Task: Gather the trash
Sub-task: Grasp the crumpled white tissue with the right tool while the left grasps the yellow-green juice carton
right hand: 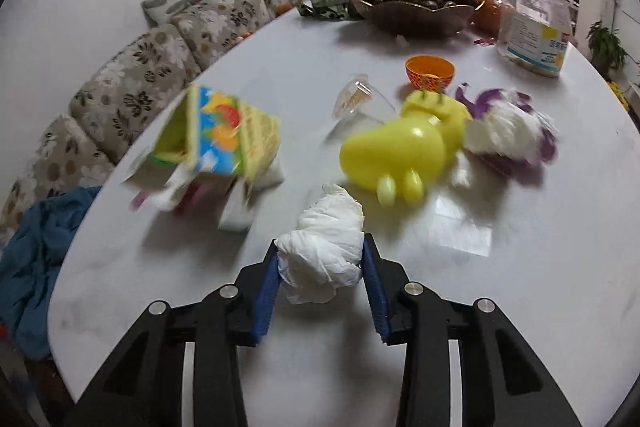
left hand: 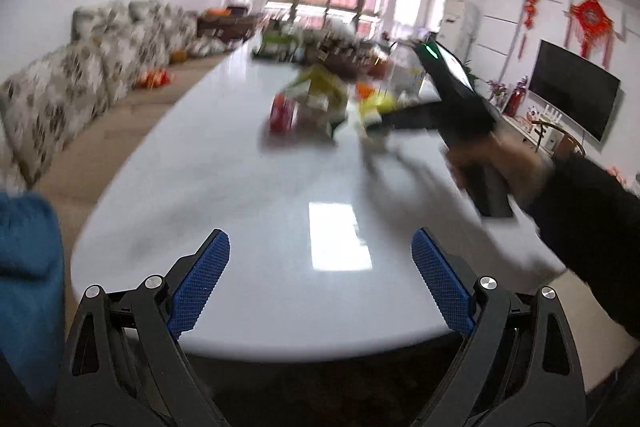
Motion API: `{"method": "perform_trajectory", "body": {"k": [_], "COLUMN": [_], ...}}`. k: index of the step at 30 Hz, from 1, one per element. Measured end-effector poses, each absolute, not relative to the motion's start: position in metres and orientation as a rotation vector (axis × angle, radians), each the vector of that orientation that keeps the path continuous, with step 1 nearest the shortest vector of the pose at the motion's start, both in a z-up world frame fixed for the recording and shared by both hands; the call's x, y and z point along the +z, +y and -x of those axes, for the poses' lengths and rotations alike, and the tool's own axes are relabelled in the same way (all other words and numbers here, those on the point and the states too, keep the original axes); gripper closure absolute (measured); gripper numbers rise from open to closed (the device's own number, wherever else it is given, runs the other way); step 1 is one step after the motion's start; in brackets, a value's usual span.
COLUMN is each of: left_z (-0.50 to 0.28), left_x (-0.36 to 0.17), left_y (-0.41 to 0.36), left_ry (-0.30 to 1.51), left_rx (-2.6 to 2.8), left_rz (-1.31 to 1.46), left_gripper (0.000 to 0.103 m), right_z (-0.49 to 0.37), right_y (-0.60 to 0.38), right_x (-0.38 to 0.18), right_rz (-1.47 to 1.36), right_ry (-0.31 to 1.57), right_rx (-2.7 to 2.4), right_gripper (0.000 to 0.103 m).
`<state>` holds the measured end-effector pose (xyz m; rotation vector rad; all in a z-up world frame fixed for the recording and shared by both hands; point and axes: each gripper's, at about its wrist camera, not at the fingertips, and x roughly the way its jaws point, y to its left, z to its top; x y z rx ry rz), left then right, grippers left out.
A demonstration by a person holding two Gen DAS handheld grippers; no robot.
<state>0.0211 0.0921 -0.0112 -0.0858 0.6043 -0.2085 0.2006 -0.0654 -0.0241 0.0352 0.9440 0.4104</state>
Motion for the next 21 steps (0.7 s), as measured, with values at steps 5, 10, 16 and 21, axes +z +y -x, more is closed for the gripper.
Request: {"method": "perform_trajectory", "body": {"k": [5, 10, 16, 21], "left_z": [-0.104, -0.212, -0.259, -0.264], "left_x": [0.017, 0.015, 0.002, -0.001], "left_y": [0.069, 0.041, 0.045, 0.06], "left_ry": [0.512, 0.54, 0.626, 0.625], "left_rx": [-0.238, -0.267, -0.339, -0.425], "left_rz": [-0.032, -0.197, -0.308, -0.348], "left_gripper": [0.012, 0.011, 0.011, 0.011], "right_z": [-0.129, -0.07, -0.037, -0.034], "right_y": [-0.113, -0.158, -0.197, -0.21], "right_x": [-0.004, 0.006, 0.003, 0.006], "right_rz": [-0.112, -0.148, -0.217, -0.232], "right_ry": [0.894, 0.853, 0.856, 0.835], "right_rx": [0.488, 0.481, 0.457, 0.44], "right_gripper": [0.064, 0.063, 0.063, 0.062]}}
